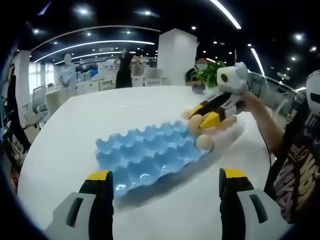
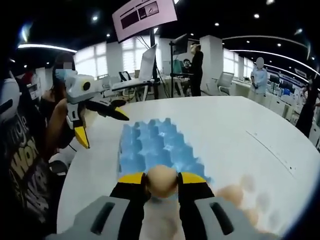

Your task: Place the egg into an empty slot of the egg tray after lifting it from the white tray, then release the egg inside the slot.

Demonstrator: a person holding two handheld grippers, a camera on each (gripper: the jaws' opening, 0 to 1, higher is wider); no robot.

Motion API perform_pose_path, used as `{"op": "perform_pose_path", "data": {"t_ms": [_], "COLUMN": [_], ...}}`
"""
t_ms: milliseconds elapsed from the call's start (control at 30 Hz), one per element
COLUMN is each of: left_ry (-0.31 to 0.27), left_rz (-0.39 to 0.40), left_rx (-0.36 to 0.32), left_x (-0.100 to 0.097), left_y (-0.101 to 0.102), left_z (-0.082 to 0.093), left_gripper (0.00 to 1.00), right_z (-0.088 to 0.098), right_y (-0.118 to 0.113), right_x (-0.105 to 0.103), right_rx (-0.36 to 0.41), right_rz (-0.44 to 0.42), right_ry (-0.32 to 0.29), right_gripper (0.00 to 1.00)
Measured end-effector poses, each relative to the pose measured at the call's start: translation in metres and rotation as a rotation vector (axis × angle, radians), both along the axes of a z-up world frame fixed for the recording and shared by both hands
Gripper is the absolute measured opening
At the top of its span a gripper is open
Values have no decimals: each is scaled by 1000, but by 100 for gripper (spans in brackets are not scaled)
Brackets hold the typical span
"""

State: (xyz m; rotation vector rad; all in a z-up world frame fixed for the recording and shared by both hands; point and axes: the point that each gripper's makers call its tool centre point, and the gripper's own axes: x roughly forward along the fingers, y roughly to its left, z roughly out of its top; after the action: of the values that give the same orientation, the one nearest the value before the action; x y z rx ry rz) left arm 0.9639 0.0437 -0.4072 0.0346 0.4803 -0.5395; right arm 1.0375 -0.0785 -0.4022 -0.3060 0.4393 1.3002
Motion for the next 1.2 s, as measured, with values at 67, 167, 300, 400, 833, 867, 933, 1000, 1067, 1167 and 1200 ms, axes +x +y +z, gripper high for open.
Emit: {"op": "perform_pose_path", "data": {"t_ms": [67,167,300,400,833,867,933,1000,1067,1167,1200], "left_ry": [0,1,3,5,8,8,6,3,3,2,3], "left_rz": [1,0,0,0,-4,-2,-2,-7,-8,-7,-6], "left_rx": [-3,-2,-3,-3,-2,-3,-3,-3,-1,-4,-2], "left_x": [0,0,0,0,2,3,3,3,2,1,1], "left_y": [0,1,1,1,-1,-1,-1,-2,-3,-3,-3], "left_z": [0,-1,-2,-3,-5,-4,-4,-3,-3,-2,-2], "left_gripper": [89,89,89,89,88,88,89,88,88,89,89], "right_z": [-2,-5,-14,-17,-28,-28,-28,-28,-28,-28,-28], "right_y": [2,5,6,5,4,4,4,4,4,4,4], "right_x": [0,0,2,2,6,6,6,7,7,7,7], "right_rx": [-6,-9,-27,-37,-80,-82,-85,-84,-84,-83,-82], "right_rz": [2,4,-2,-4,-6,-4,-7,-7,-7,0,0], "right_ry": [0,3,8,13,3,4,9,10,9,2,1], "right_gripper": [26,26,26,26,26,26,26,26,27,27,27]}}
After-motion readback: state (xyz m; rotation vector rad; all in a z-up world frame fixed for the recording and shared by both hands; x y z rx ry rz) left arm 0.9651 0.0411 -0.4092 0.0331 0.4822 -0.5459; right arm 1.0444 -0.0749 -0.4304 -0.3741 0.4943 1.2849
